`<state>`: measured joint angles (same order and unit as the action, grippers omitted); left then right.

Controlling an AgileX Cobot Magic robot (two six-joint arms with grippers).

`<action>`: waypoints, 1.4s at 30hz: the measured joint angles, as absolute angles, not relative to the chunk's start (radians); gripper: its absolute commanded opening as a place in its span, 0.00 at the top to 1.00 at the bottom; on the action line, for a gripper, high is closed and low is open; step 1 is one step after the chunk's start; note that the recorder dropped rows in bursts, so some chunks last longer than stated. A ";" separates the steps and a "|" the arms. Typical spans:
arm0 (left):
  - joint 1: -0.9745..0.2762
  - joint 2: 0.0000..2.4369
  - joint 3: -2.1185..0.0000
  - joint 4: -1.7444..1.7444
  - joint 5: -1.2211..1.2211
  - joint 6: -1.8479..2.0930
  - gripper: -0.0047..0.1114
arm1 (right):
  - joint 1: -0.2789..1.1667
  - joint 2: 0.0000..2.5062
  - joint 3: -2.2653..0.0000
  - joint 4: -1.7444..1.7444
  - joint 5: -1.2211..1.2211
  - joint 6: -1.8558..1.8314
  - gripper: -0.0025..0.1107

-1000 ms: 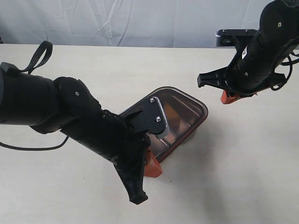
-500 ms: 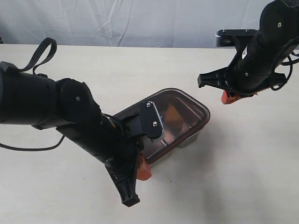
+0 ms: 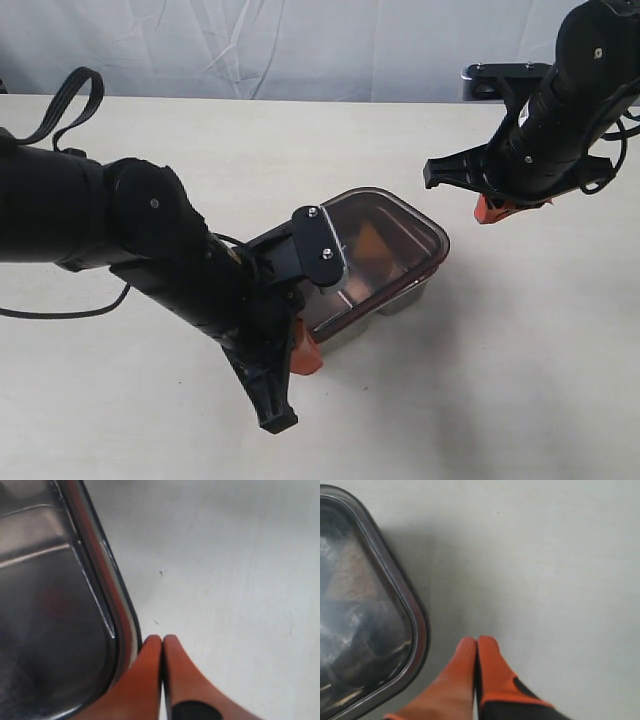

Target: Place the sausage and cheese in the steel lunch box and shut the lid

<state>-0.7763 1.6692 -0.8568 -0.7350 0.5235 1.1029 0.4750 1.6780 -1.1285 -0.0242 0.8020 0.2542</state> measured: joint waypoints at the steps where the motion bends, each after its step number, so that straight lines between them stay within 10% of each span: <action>1: -0.776 1.669 -0.857 -0.735 0.524 1.103 0.96 | 0.475 1.678 -1.129 -0.024 0.802 0.254 0.99; 42: -0.753 1.533 -0.857 -0.444 0.607 0.767 0.96 | 0.475 1.764 -1.129 0.000 0.809 0.282 0.99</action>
